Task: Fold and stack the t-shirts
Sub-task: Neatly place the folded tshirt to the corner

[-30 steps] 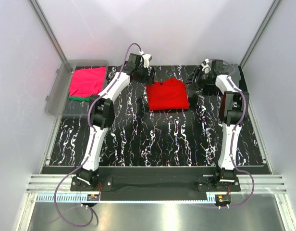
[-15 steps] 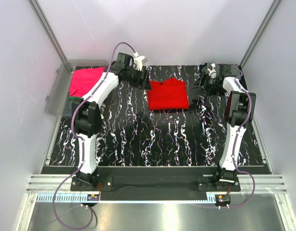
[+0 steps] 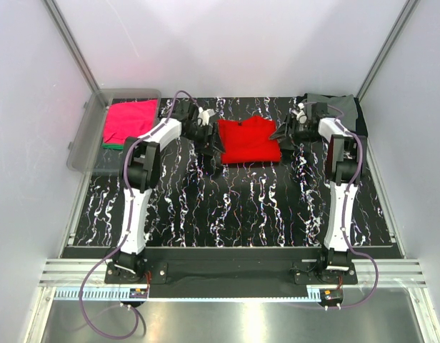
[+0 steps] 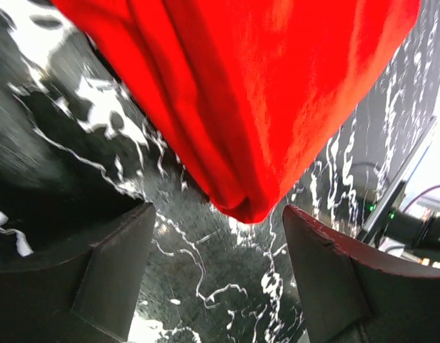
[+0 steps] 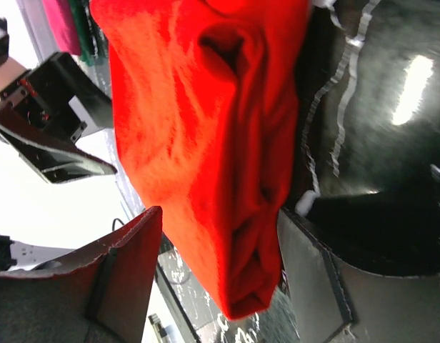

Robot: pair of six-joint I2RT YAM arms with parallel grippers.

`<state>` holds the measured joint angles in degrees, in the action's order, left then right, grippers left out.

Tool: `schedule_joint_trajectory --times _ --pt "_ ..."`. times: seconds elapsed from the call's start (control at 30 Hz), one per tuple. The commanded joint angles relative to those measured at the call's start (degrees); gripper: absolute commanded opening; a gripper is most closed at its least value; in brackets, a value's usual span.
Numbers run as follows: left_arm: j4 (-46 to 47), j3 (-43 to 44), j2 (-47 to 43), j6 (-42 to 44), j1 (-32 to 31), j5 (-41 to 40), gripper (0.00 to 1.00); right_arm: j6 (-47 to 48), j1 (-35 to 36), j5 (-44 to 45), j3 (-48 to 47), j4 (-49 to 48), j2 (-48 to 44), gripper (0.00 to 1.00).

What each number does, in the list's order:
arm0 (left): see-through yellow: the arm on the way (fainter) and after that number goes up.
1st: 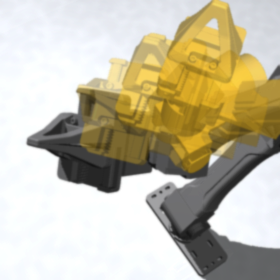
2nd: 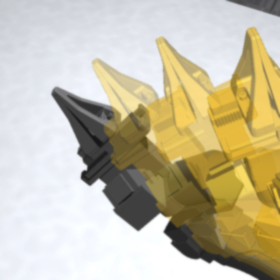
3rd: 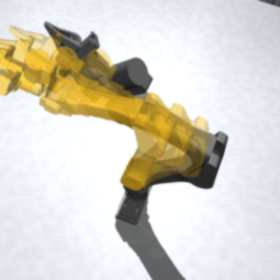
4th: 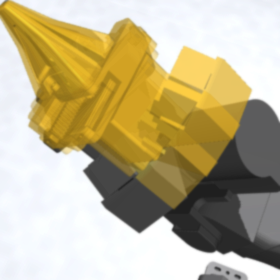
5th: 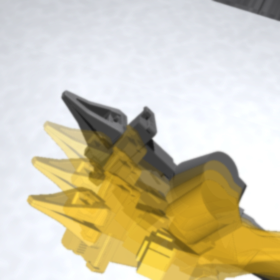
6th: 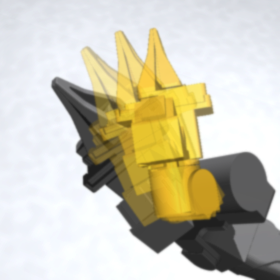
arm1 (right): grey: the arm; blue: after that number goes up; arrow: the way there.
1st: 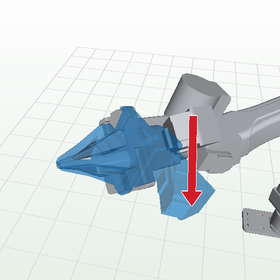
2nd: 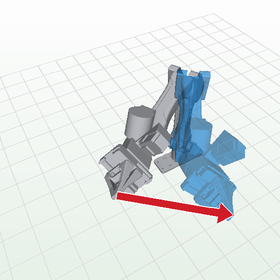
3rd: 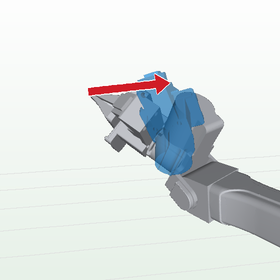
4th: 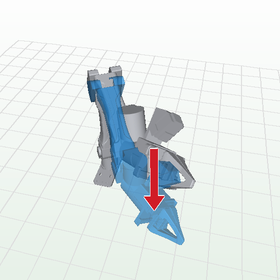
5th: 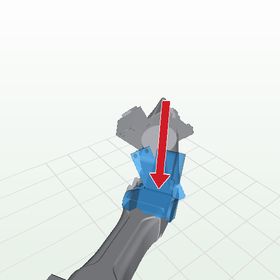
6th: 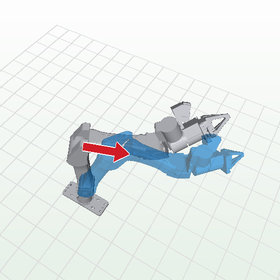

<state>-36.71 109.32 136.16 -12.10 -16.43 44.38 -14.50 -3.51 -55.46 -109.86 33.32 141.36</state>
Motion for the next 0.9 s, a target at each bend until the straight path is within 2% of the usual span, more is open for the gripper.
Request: schedule_joint_trajectory --times 0.0,0.47,0.57,0.6,0.7,0.8,0.87 --pt "3.7 3.6 1.7 -2.7 0.2 2.4 0.78 0.1 1.7 2.1 -1.5 1.1 3.3 0.73" --pt "4.8 4.6 5.6 -3.5 -0.9 4.6 0.74 -0.2 5.5 3.3 -0.3 1.3 4.2 0.70" --pt "4.5 4.3 5.9 -3.3 -1.3 4.5 0.66 -0.4 5.7 4.0 -0.7 1.3 4.2 0.66" --pt "4.5 4.2 5.9 -3.2 -1.4 4.5 0.61 -0.4 6.0 4.5 -0.8 1.3 4.3 0.65" --pt "4.4 3.3 5.6 -2.9 -1.8 4.7 0.57 -0.8 6.3 5.2 -1.3 1.2 4.4 0.63" --pt "4.2 2.7 5.7 -2.5 -1.9 5.1 0.52 -1.4 6.8 4.3 -1.4 0.7 4.7 0.51" --pt "4.0 2.3 5.6 -2.1 -2.0 5.3 0.49 -1.8 7.1 3.3 -1.5 0.3 5.1 0.36"
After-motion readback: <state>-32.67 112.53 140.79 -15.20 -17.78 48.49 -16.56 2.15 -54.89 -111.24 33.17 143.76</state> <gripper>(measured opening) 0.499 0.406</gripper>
